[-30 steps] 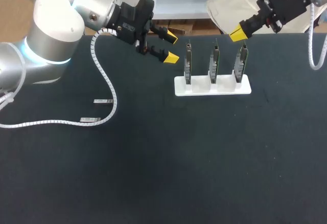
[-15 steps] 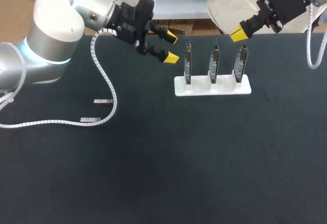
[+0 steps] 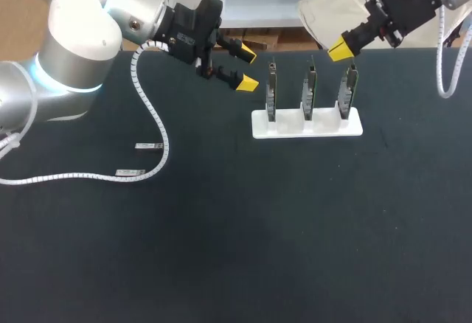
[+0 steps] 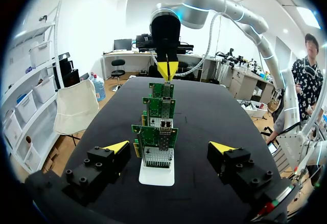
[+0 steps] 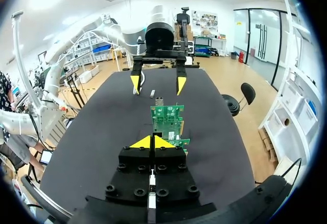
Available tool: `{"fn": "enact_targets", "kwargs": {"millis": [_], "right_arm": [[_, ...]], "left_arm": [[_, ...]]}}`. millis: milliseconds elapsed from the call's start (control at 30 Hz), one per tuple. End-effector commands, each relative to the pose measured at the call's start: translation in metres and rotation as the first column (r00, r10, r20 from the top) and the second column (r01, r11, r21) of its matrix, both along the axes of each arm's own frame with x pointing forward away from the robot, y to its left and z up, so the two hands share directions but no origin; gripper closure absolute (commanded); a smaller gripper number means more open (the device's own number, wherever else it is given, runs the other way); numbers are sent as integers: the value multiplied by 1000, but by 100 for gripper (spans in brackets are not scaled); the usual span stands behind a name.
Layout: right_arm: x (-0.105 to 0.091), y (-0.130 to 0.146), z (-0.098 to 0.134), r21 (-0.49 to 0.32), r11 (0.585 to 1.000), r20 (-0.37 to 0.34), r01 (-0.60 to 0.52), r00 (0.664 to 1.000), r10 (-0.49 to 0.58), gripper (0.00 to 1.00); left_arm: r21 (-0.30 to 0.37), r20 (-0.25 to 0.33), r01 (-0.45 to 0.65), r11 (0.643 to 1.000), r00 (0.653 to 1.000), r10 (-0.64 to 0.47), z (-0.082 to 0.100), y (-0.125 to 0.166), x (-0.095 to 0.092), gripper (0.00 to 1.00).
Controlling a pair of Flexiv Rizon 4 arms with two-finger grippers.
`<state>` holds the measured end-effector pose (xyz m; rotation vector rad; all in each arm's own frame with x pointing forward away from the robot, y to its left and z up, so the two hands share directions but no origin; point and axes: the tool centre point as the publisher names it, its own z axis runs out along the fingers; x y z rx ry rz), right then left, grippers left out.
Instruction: Pick up the optical module with the left hand, and insert it into the network port with the right hand.
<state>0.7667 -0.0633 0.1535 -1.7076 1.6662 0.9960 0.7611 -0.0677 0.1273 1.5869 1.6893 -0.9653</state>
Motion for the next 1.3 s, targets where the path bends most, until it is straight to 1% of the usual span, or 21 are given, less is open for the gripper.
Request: {"fn": "enact_targets", "kwargs": {"millis": [33,167,200,233,1133,1167,1233,1300], "right_arm": [[0,0,0,1,1000,1,4,1000,-4,100],[-1,1,0,5,1000,-1,10,1000,-10,100],[-1,1,0,6,1000,-1,10,1000,-10,79],[-2,2,0,15,1000,10,10,1000,-10,0],[-2,2,0,15,1000,10,10,1000,-10,0],[-2,2,0,15,1000,10,10,1000,-10,0],[-2,2,0,15,1000,10,10,1000,-10,0],[-2,2,0,15,1000,10,10,1000,-10,0]], "left_arm": [[1,-1,4,1000,1000,-4,0,0,2,0],[1,-1,4,1000,1000,-4,0,0,2,0],[1,-1,4,1000,1000,-4,0,0,2,0],[1,-1,4,1000,1000,-4,0,0,2,0],[1,-1,4,1000,1000,-4,0,0,2,0],[31,-2,-3,1000,1000,3,0,1,2,0],[17,13,-9,1000,1000,9,3,3,3,0],[27,35,-9,1000,999,8,6,5,4,0]]}}
